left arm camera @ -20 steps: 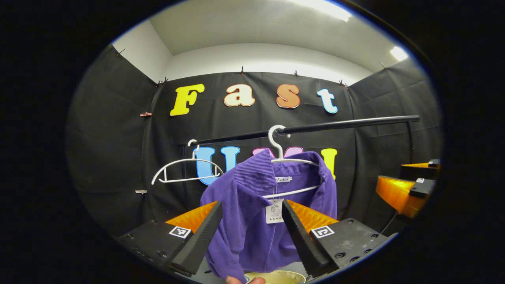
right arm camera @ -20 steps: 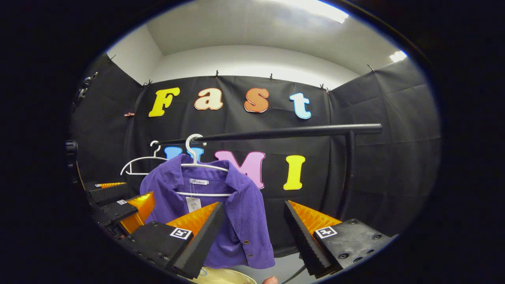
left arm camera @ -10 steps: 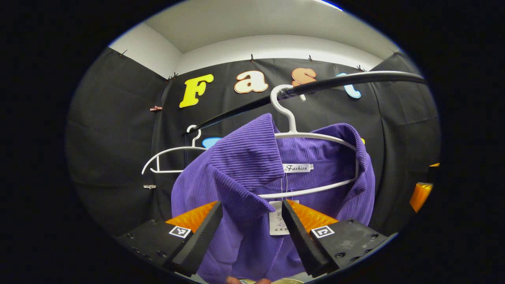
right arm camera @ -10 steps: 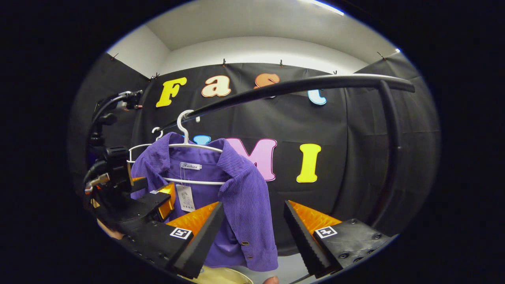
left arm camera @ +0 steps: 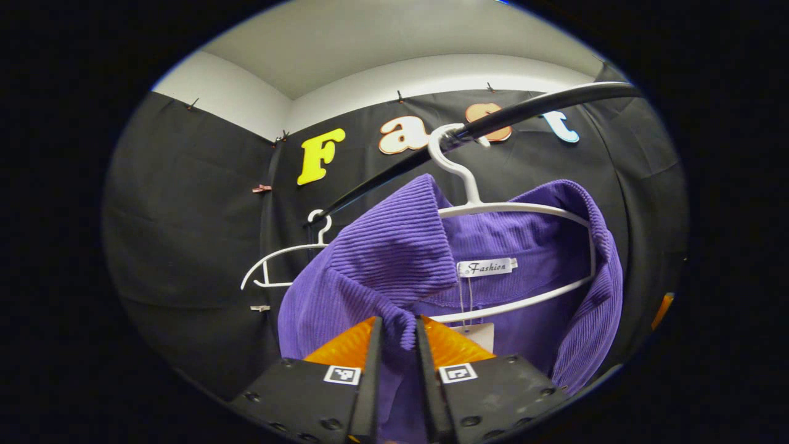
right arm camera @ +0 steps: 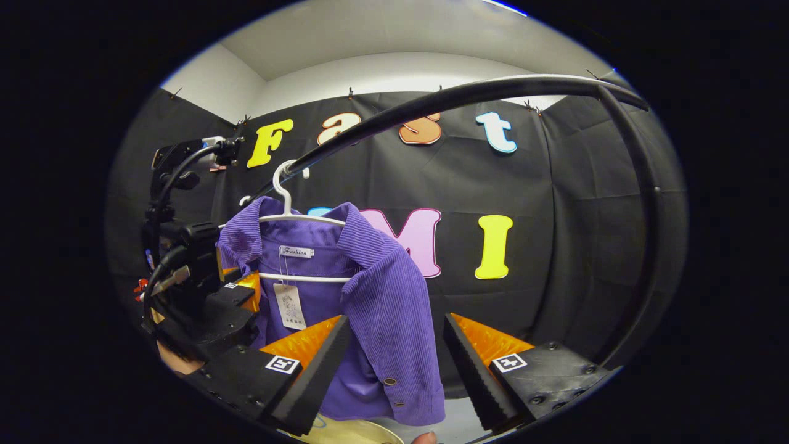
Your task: Grasp the clothes on the hanger with both hands and then place them into the laundry hamper below.
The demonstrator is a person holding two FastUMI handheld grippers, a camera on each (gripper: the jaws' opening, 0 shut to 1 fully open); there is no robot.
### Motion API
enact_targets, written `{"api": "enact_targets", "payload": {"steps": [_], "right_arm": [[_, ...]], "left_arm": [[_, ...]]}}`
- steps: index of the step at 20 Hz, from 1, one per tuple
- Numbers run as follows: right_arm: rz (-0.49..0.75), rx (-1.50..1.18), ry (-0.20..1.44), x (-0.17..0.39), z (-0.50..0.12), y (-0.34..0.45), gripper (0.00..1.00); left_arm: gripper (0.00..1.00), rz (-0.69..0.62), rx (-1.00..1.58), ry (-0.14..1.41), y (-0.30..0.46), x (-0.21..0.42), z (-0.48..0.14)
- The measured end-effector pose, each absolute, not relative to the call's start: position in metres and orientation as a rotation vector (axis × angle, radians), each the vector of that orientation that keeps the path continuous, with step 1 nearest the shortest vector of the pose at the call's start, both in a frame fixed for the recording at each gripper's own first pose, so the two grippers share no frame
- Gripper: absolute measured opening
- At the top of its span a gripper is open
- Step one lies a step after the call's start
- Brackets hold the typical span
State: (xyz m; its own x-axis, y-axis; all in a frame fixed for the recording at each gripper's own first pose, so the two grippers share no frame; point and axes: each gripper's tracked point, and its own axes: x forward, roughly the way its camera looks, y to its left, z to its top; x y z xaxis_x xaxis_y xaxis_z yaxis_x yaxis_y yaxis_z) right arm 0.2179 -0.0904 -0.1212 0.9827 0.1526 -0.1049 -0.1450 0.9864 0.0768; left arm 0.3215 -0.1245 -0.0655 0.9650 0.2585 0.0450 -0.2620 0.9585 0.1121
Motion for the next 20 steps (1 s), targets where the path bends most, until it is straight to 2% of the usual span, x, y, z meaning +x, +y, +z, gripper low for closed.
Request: {"api": "enact_targets", "payload": {"steps": [3, 4, 8, 10, 12, 16, 17, 18, 19, 20], "right_arm": [[0.160, 0.073, 0.087, 0.226, -0.117, -0.077, 0.97], [0.163, 0.069, 0.069, 0.231, -0.113, -0.073, 0.97], [0.179, 0.051, 0.030, 0.255, -0.111, -0.053, 0.97], [0.174, 0.080, 0.017, 0.270, -0.110, -0.045, 0.97], [0.172, 0.116, 0.002, 0.282, -0.109, -0.035, 0.99], [0.115, 0.132, 0.027, 0.305, -0.125, -0.026, 0.99], [0.084, 0.133, 0.033, 0.310, -0.129, -0.029, 0.94], [0.049, 0.134, 0.038, 0.315, -0.132, -0.034, 0.82], [0.025, 0.139, 0.039, 0.319, -0.134, -0.039, 0.78], [0.016, 0.140, 0.046, 0.321, -0.136, -0.043, 0.61]], "left_arm": [[0.12, 0.208, 0.090, -0.022, -0.127, 0.314, -0.066], [0.07, 0.199, 0.095, -0.018, -0.125, 0.312, -0.065], [0.09, 0.151, 0.114, -0.005, -0.120, 0.300, -0.066], [0.05, 0.128, 0.104, 0.000, -0.117, 0.293, -0.064], [0.05, 0.111, 0.092, 0.009, -0.117, 0.290, -0.064], [0.06, 0.107, 0.092, 0.023, -0.111, 0.285, -0.063], [0.05, 0.105, 0.089, 0.028, -0.111, 0.284, -0.064], [0.05, 0.107, 0.086, 0.029, -0.110, 0.284, -0.064], [0.05, 0.110, 0.085, 0.028, -0.108, 0.283, -0.063], [0.05, 0.112, 0.087, 0.025, -0.107, 0.282, -0.061]]}}
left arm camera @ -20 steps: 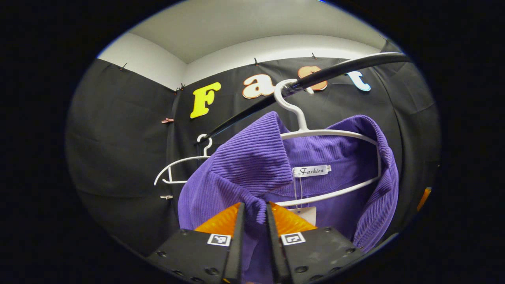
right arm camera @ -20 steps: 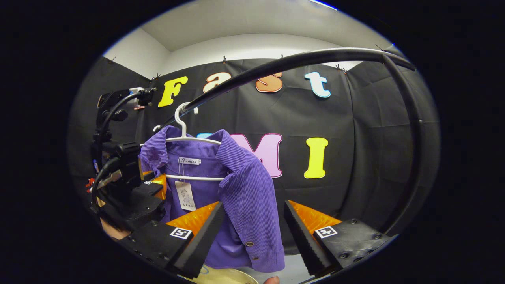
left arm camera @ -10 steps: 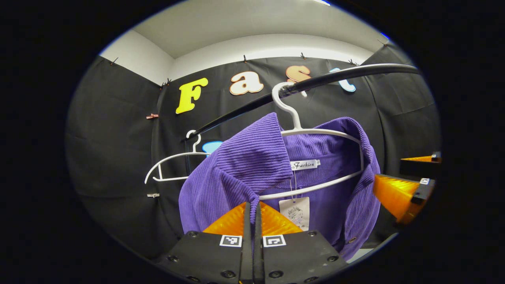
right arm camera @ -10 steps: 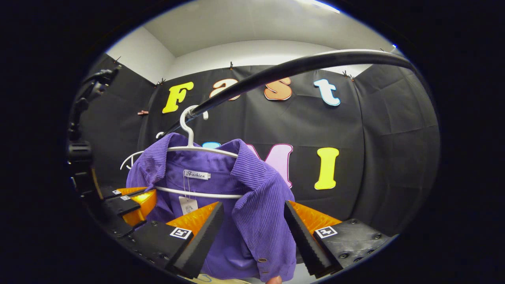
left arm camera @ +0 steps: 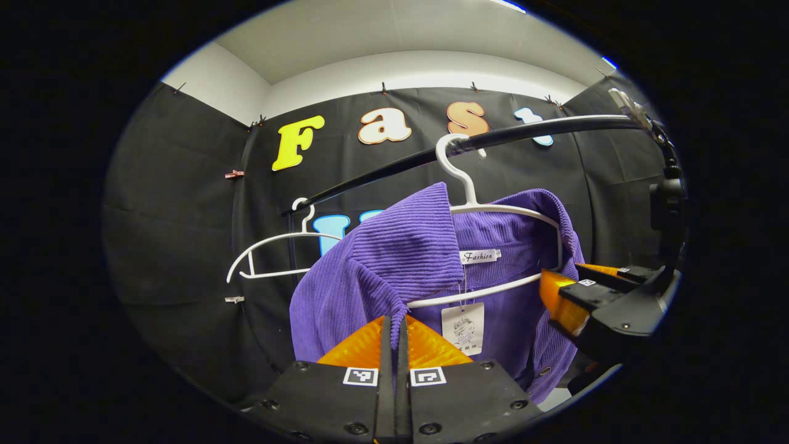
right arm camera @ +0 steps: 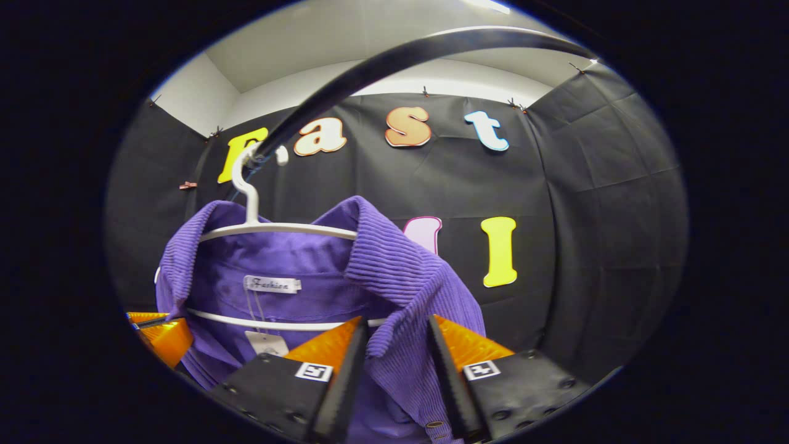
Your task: Grasp the clothes on the hanger with both hands and then place them into the laundry hamper below.
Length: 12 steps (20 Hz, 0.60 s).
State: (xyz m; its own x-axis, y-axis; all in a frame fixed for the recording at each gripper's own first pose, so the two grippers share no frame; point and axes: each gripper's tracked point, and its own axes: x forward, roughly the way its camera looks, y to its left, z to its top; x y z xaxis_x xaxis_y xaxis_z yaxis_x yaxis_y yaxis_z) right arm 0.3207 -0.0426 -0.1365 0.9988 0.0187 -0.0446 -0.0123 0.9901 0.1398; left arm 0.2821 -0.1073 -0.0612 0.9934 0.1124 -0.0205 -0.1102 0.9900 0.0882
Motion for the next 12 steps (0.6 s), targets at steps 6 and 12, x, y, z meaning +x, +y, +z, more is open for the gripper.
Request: {"api": "enact_targets", "payload": {"steps": [6, 12], "right_arm": [[0.153, 0.250, 0.060, 0.311, -0.138, -0.040, 0.04], [0.287, 0.549, 0.157, 0.309, -0.145, -0.040, 0.04]], "left_arm": [[0.05, 0.116, 0.128, 0.017, -0.103, 0.284, -0.062], [0.05, 0.107, 0.102, 0.017, -0.099, 0.290, -0.062]]}}
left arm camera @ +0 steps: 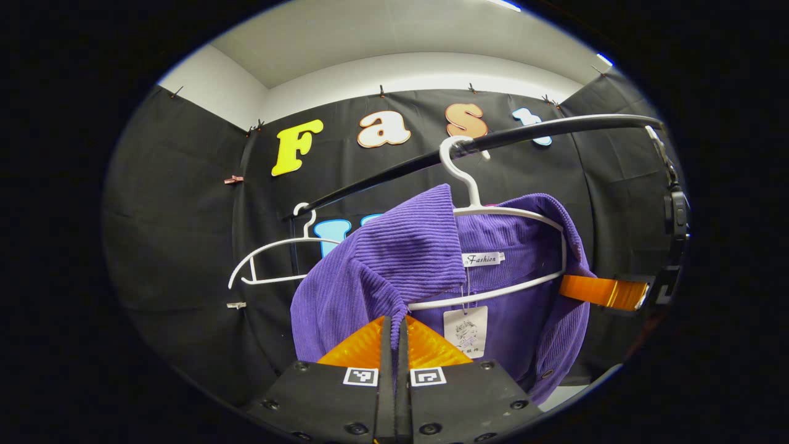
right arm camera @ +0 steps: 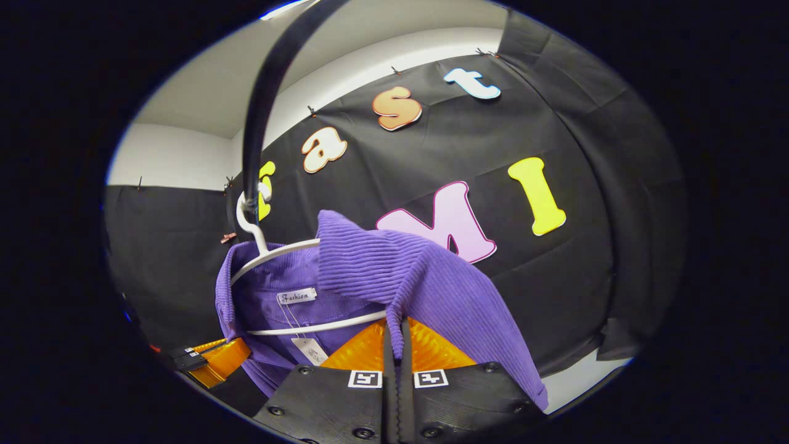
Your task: Grasp the clothes on the hanger with both hands and then place them into the laundry hamper below.
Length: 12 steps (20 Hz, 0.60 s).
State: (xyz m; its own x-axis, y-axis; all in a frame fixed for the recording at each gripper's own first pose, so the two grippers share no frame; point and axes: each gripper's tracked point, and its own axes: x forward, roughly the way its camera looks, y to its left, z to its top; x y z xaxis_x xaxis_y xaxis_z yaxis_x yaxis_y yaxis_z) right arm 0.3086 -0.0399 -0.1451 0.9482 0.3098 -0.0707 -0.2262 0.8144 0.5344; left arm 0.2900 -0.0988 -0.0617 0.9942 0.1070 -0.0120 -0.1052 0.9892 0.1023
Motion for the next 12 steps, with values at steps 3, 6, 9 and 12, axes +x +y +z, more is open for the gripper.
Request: {"api": "enact_targets", "payload": {"steps": [3, 6, 9, 12], "right_arm": [[0.286, 0.566, 0.159, 0.316, -0.139, -0.062, 0.04], [0.266, 0.538, 0.131, 0.330, -0.130, -0.083, 0.04], [0.237, 0.527, 0.116, 0.352, -0.123, -0.102, 0.04], [0.197, 0.498, 0.069, 0.372, -0.106, -0.123, 0.08]], "left_arm": [[0.05, 0.102, 0.109, 0.044, -0.095, 0.294, -0.064], [0.05, 0.094, 0.106, 0.065, -0.094, 0.296, -0.061], [0.05, 0.099, 0.105, 0.054, -0.090, 0.296, -0.053], [0.05, 0.095, 0.105, 0.061, -0.086, 0.299, -0.051]]}}
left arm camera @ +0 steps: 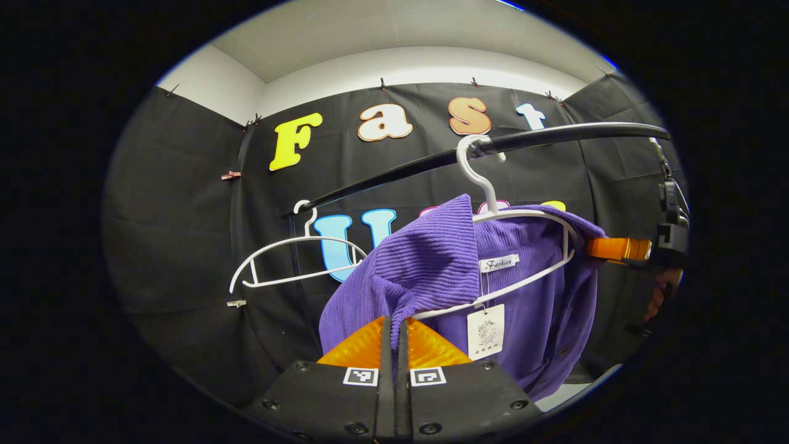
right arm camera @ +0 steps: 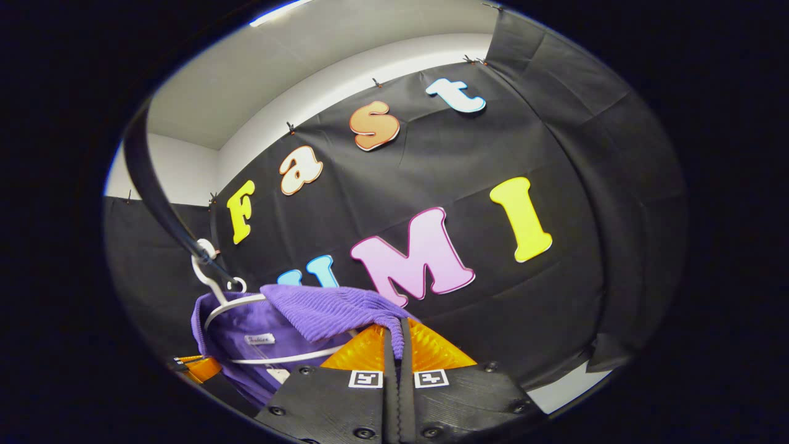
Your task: Grasp the clothes on the hanger with both hands and then place them into the laundry hamper below.
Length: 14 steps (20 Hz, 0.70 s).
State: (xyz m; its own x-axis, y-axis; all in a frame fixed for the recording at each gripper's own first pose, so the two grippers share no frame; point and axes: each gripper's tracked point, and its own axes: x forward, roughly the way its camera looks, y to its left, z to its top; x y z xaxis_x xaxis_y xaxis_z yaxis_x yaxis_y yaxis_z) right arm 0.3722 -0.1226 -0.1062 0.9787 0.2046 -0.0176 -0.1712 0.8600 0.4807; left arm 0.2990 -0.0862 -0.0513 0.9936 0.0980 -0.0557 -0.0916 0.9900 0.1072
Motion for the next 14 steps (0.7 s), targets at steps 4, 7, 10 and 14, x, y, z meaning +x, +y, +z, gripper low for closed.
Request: {"api": "enact_targets", "payload": {"steps": [4, 7, 10, 14], "right_arm": [[0.156, 0.471, 0.038, 0.404, -0.095, -0.140, 0.00], [0.155, 0.418, 0.052, 0.418, -0.106, -0.135, 0.04], [0.139, 0.429, 0.081, 0.427, -0.122, -0.135, 0.00], [0.128, 0.436, 0.133, 0.434, -0.151, -0.132, 0.04]], "left_arm": [[0.05, 0.088, 0.116, 0.066, -0.080, 0.300, -0.047], [0.05, 0.100, 0.102, 0.057, -0.067, 0.300, -0.036], [0.04, 0.143, 0.106, 0.033, -0.045, 0.299, -0.019], [0.05, 0.127, 0.096, 0.048, -0.039, 0.305, -0.015]]}}
